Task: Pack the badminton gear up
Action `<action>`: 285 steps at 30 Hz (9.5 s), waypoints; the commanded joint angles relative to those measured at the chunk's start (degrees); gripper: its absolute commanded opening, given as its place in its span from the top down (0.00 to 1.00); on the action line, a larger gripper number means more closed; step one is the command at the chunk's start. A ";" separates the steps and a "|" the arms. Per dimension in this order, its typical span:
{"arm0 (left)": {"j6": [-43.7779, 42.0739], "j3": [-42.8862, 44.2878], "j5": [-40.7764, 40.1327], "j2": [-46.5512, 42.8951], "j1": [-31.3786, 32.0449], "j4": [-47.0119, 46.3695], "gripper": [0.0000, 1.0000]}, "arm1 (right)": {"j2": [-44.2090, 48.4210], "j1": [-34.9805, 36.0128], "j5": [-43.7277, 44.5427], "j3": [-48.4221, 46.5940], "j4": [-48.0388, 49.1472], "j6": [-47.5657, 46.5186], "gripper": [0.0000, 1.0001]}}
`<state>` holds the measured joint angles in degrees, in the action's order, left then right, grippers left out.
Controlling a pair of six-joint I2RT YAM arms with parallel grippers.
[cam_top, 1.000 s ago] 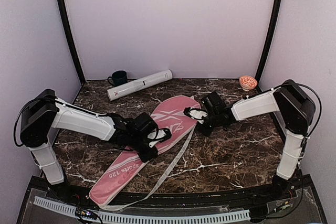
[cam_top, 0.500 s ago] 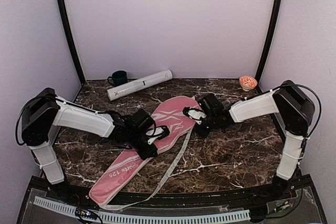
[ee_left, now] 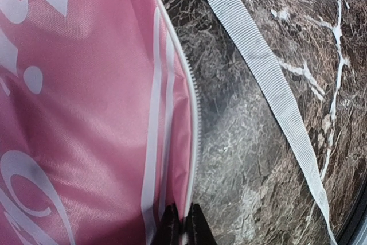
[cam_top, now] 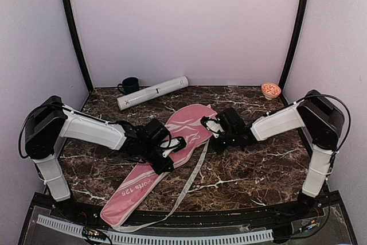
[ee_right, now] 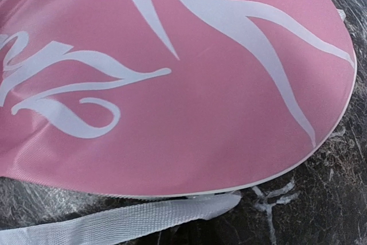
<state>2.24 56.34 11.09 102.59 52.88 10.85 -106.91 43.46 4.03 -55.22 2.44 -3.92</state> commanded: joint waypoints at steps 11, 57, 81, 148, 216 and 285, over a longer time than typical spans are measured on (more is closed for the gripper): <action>0.04 0.26 -0.30 2.18 0.06 -0.56 1.00 | -0.44 -2.63 -3.98 6.15 5.35 4.23 0.98; -0.13 0.72 -0.28 2.53 -0.15 -0.08 1.00 | -0.37 -4.17 0.35 4.96 2.83 3.55 0.92; 5.39 5.78 3.78 6.88 -0.58 -3.85 1.00 | 1.78 10.34 -12.70 9.92 12.72 13.11 1.00; 25.22 -0.83 -9.82 -2.20 22.28 -6.69 0.61 | 6.69 7.95 -19.28 20.00 22.30 20.97 1.00; 22.98 -16.77 -1.21 -30.20 -7.83 9.79 1.00 | 7.05 4.56 -14.02 18.54 15.66 18.65 1.00; -29.64 -34.62 -11.55 -23.33 19.43 -33.29 0.56 | 4.16 -12.94 -30.78 5.81 2.31 5.30 1.00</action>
<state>-23.51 20.53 -1.74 76.51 71.99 -18.96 -103.81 30.59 -24.60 -49.30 3.49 1.67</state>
